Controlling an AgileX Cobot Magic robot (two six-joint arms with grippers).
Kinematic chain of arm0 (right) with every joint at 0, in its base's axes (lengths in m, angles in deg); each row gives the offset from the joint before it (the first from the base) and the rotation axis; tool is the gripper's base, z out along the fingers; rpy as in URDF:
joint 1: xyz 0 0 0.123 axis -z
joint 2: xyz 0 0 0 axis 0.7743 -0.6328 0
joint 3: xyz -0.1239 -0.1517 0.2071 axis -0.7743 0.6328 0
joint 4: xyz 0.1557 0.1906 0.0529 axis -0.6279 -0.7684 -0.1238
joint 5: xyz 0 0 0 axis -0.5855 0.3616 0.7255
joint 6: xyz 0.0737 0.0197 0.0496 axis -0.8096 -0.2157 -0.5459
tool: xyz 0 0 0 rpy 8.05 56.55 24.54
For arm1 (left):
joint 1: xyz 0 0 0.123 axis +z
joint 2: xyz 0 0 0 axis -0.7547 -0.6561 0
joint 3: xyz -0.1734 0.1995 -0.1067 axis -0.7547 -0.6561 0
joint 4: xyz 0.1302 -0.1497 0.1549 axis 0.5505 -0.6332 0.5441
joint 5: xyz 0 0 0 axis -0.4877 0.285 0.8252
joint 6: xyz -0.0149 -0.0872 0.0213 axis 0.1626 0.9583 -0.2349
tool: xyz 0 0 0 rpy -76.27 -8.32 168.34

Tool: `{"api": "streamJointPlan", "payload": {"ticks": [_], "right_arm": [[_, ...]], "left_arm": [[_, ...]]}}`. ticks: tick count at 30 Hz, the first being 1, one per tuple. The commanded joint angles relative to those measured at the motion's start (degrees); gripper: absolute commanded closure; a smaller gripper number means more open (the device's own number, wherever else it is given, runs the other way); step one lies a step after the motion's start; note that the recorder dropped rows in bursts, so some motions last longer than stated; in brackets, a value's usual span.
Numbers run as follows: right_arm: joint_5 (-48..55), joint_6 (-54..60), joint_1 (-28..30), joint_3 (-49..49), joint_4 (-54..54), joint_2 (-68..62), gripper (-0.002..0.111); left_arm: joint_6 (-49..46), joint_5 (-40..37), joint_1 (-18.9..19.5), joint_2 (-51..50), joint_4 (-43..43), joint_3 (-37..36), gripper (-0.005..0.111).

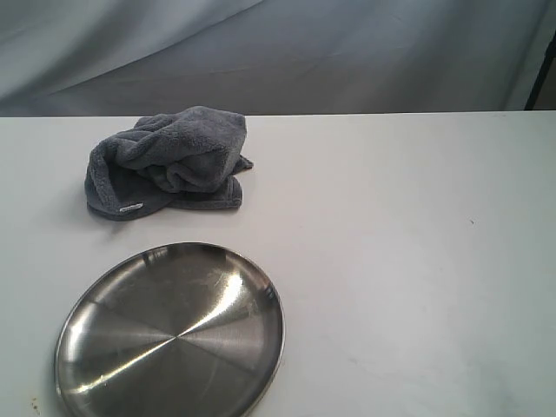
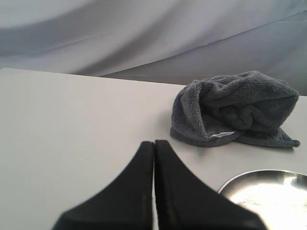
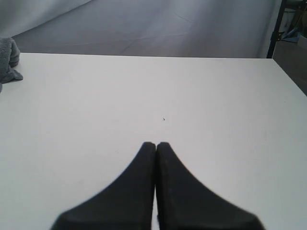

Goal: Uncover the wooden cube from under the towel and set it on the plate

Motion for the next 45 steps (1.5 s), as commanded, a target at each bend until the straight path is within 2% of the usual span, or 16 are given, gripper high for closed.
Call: {"api": "streamJointPlan", "payload": {"ticks": [1, 4, 10, 14, 16, 21, 22, 24, 28, 32, 35, 39, 42, 45], "right_arm": [[-1.69, 1.09, 0.41, 0.17, 3.53, 0.26, 0.108], [-7.17, 1.09, 0.41, 0.17, 1.92, 0.26, 0.108], [-23.02, 0.90, 0.41, 0.17, -13.28, 0.26, 0.108], [-33.88, 0.90, 0.41, 0.17, -17.85, 0.26, 0.108], [-38.81, -3.71, 0.41, 0.17, -20.87, 0.26, 0.108], [-32.02, -24.16, -1.27, -6.27, 3.03, -0.06, 0.108], [-32.13, -31.19, -2.18, -10.51, 10.88, -3.87, 0.108], [-32.00, -39.24, -3.57, -18.00, 19.78, -12.33, 0.108], [-30.67, -48.19, -7.14, -28.97, 33.05, -27.98, 0.108], [-24.80, -54.90, -14.27, -40.23, 46.18, -45.04, 0.108], [-16.54, -53.85, -22.56, -47.56, 52.52, -56.54, 0.108], [-1.72, -41.89, -33.67, -57.07, 52.45, -70.76, 0.108], [9.07, -27.75, -39.29, -65.66, 42.16, -81.22, 0.108], [17.69, -9.78, -40.62, -76.20, 24.01, -90.18, 0.108]], "left_arm": [[0.28, 0.41, 0.10, 0.29, -0.46, -0.26, 0.104], [0.28, 0.41, 0.10, 0.29, -0.46, -0.26, 0.104], [0.28, 0.41, 0.10, 0.29, -0.46, -0.26, 0.104], [0.28, 0.41, 0.10, 0.29, -0.46, -0.26, 0.104], [0.28, 0.41, 0.10, 0.29, -0.46, -0.26, 0.104], [0.28, 0.41, 0.10, 0.29, -0.46, -0.26, 0.104], [0.28, 0.41, 0.10, 0.29, -0.46, -0.26, 0.104], [0.28, 0.41, 0.10, 0.29, -0.46, -0.26, 0.104], [0.28, 0.41, 0.10, 0.29, -0.46, -0.26, 0.104], [0.28, 0.41, 0.10, 0.29, -0.46, -0.26, 0.104], [0.28, 0.41, 0.10, 0.29, -0.46, -0.26, 0.104], [0.28, 0.41, 0.10, 0.29, -0.46, -0.26, 0.104], [0.28, 0.41, 0.10, 0.29, -0.46, -0.26, 0.104], [0.28, 0.41, 0.10, 0.29, -0.46, -0.26, 0.104]]}}
